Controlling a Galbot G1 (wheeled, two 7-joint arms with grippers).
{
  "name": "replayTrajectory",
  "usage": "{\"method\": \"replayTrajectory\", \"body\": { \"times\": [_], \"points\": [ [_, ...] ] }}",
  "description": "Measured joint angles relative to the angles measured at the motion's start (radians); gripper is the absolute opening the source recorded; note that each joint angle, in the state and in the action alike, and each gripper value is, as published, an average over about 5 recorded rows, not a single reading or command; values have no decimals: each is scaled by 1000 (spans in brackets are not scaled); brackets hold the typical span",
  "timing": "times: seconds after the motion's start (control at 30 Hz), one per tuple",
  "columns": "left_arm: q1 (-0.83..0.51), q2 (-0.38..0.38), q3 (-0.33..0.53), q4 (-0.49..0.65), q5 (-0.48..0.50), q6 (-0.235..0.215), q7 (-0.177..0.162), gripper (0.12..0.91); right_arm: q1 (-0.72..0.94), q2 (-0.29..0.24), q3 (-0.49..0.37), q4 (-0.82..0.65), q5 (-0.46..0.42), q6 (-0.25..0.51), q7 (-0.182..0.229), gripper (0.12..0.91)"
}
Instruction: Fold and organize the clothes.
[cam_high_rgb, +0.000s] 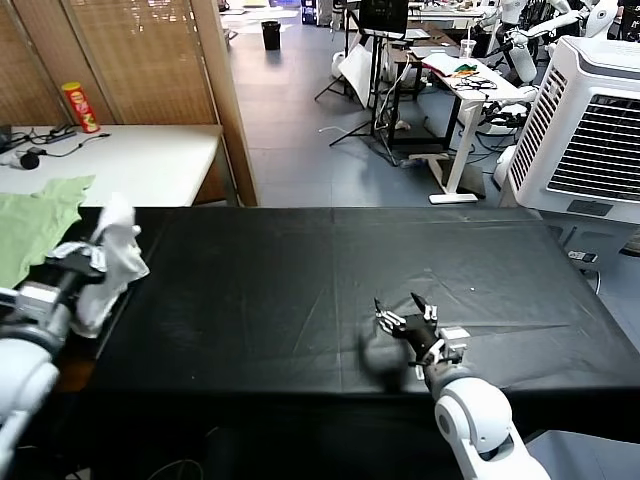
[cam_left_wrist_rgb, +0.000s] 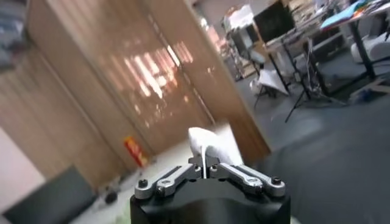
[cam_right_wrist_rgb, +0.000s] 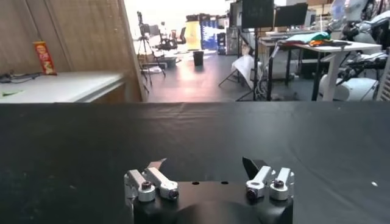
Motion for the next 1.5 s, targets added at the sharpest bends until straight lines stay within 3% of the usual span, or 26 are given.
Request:
{"method": "replayTrajectory", "body": {
  "times": [0.2,0.3,0.53,0.67,0.9,1.23,1.5],
  "points": [
    [-39,-138,233,10,47,-16,-21,155,-19,-2,-1,14,0,-3,0,798],
    [-42,-204,338,18,64,-29,-9,234,-19,-6,-11,15,19,-11,0,798],
    [-37,-272,462,-24,66,-74,58,643,10,-6,-54,5,131,-54,-3,798],
    [-39,-269,462,-45,59,-106,64,779,49,5,-100,-17,219,-86,2,798],
    [-31,-260,411,-56,51,-120,54,798,193,50,-235,-120,328,-103,28,798],
    [22,-287,351,-54,67,-138,32,798,369,180,-365,-339,409,-99,76,795],
    [37,-295,335,-51,68,-142,29,798,435,275,-392,-460,405,-97,69,664]
  ]
}}
